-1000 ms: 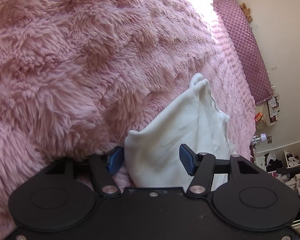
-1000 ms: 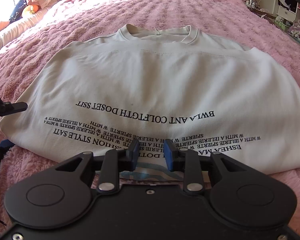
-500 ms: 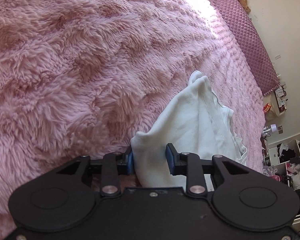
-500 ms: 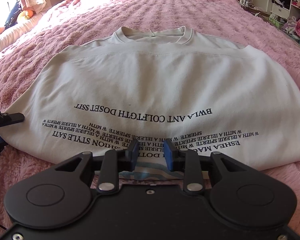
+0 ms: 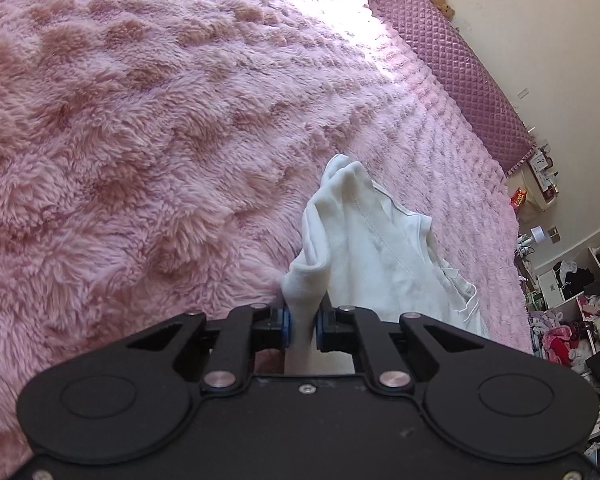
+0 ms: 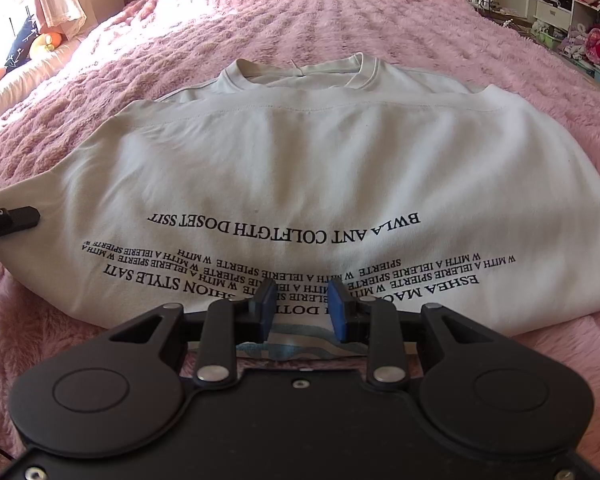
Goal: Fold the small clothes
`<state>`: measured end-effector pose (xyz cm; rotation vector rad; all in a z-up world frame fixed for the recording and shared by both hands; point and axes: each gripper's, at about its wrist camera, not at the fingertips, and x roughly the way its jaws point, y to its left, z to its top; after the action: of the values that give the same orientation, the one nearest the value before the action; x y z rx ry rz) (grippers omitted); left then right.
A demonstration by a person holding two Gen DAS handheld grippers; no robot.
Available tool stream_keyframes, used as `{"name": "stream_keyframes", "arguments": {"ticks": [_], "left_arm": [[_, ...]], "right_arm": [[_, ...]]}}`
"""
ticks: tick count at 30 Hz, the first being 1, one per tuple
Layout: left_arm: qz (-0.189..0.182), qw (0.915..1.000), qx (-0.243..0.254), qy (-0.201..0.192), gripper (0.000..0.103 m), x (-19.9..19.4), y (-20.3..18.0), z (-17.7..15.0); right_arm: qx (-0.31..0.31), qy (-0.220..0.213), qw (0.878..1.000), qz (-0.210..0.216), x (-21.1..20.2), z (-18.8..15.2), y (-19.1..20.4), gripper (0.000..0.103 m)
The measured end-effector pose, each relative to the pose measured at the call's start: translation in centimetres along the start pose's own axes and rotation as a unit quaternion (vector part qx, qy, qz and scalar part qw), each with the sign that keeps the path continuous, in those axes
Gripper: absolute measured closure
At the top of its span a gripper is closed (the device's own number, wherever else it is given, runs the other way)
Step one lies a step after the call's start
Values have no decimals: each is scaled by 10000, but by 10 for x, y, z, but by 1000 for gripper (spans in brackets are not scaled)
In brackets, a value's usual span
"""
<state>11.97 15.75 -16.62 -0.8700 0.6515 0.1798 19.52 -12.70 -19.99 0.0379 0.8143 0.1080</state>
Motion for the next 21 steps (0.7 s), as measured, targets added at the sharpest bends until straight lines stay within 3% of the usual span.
{"name": "stream_keyframes", "arguments": {"ticks": [5, 8, 11, 15, 21], "left_arm": [[-608, 9980, 137, -55, 96, -7, -32, 3], [-926, 9952, 323, -25, 96, -5, -58, 1], [-1140, 9922, 495, 69, 96, 0, -80, -6], [-1251, 9900, 602, 233, 96, 10, -96, -16], [-1436, 9858, 810, 334, 96, 15, -110, -22]], "right_arm": [[163, -366, 9975, -575, -23, 7, -16, 74], [593, -651, 9902, -1085, -38, 15, -50, 74], [917, -704, 9812, -1549, -42, 20, -81, 65], [1341, -299, 9779, -1573, -24, 12, -110, 65], [1301, -319, 9791, -1529, -18, 2, -113, 64]]}}
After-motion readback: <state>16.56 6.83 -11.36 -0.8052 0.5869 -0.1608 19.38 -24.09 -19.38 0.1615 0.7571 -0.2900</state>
